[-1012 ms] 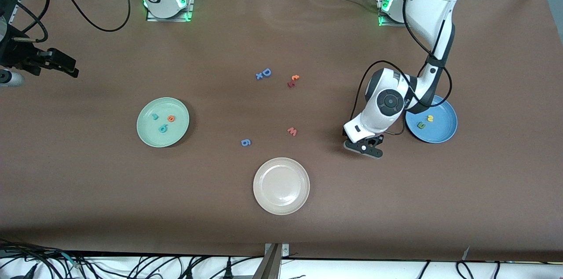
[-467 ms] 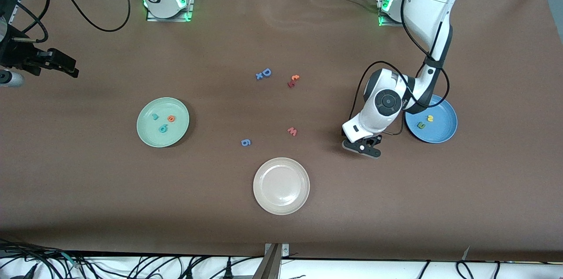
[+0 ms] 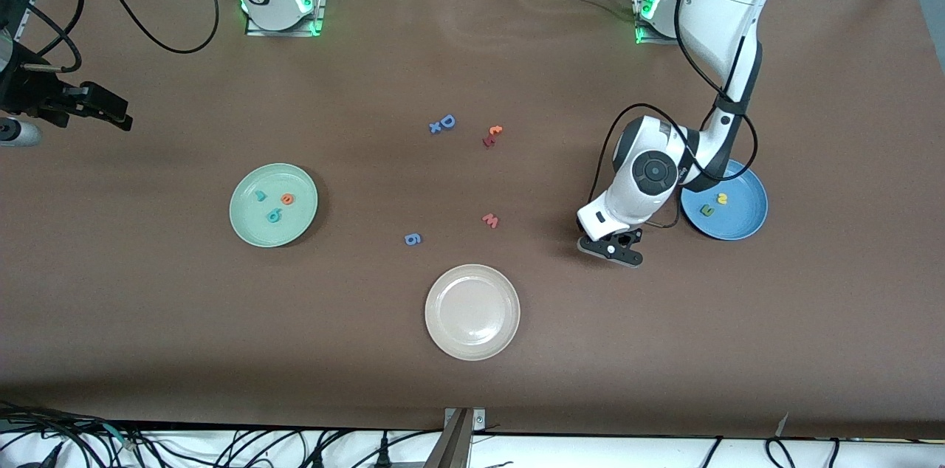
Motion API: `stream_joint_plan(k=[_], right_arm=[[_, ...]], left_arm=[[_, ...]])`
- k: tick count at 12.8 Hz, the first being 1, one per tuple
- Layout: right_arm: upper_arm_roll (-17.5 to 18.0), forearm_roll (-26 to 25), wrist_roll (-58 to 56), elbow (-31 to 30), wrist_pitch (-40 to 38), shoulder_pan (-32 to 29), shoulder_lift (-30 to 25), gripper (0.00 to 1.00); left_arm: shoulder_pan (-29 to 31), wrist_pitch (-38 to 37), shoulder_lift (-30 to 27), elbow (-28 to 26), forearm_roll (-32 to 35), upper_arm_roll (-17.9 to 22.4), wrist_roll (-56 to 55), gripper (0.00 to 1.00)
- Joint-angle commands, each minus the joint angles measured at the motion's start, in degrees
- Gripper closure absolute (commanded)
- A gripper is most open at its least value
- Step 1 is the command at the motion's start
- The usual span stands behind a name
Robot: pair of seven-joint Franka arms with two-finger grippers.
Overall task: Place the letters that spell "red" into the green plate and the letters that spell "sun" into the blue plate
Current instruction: 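Lower and grasp the yellow n with the left gripper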
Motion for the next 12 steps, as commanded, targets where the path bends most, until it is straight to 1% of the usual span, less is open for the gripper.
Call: stream_joint_plan(k=[1,2,5,6,7,9,10,12], right_arm=[[0.11,-1.12,-0.55,1.55,-0.87,0.09,0.75,0.00],[0.11,-1.12,-0.55,1.55,-0.87,0.09,0.75,0.00],[0.11,-1.12,-0.55,1.55,-0.87,0.09,0.75,0.00],[0.11,-1.12,-0.55,1.55,-0.87,0.09,0.75,0.00],[0.20,-1.47,-0.55,1.55,-0.87,0.09,0.75,0.00],[0.20,-1.47,-0.55,1.55,-0.87,0.09,0.75,0.00],[0.20,-1.47,-0.55,1.55,-0.87,0.09,0.75,0.00],[0.20,-1.47,-0.55,1.55,-0.95,0.09,0.75,0.00]], left_arm=[[-0.71,0.20,0.91,0.98,-0.03,0.65,0.96,0.70],[-0.71,0.20,0.82,1.07,0.50,0.65,0.96,0.71],[-0.62,0.20,0.56,0.98,1.74,0.65,0.96,0.80],[-0.53,0.20,0.38,1.07,1.74,0.74,1.22,0.85],[-0.53,0.20,0.12,1.07,1.74,1.52,3.14,0.85],[0.17,0.11,-0.93,1.07,0.95,2.23,10.51,0.85],[0.87,0.11,-1.55,1.07,0.68,3.36,13.15,0.85],[1.83,-1.02,-3.91,0.46,0.77,4.16,15.28,0.85]])
